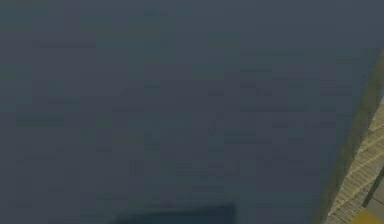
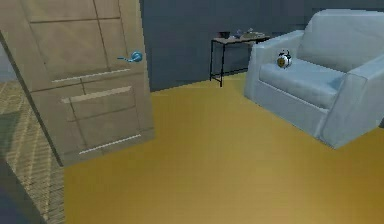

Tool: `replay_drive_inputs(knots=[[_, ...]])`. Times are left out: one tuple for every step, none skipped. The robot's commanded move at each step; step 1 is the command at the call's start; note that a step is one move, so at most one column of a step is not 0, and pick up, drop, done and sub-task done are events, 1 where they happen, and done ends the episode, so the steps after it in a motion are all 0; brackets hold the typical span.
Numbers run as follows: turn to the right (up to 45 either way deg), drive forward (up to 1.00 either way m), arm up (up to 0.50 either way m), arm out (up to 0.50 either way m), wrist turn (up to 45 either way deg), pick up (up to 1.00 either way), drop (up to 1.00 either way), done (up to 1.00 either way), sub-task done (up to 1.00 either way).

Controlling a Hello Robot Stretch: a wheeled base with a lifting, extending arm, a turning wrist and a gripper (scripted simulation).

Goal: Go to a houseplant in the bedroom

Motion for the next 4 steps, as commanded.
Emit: replay_drive_inputs(knots=[[45.0,0.00,0.00,0.00,0.0,0.00,0.00,0.00,0.00],[45.0,0.00,0.00,0.00,0.0,0.00,0.00,0.00,0.00],[45.0,0.00,0.00,0.00,0.0,0.00,0.00,0.00,0.00],[9.0,0.00,0.00,0.00,0.0,0.00,0.00,0.00,0.00]])
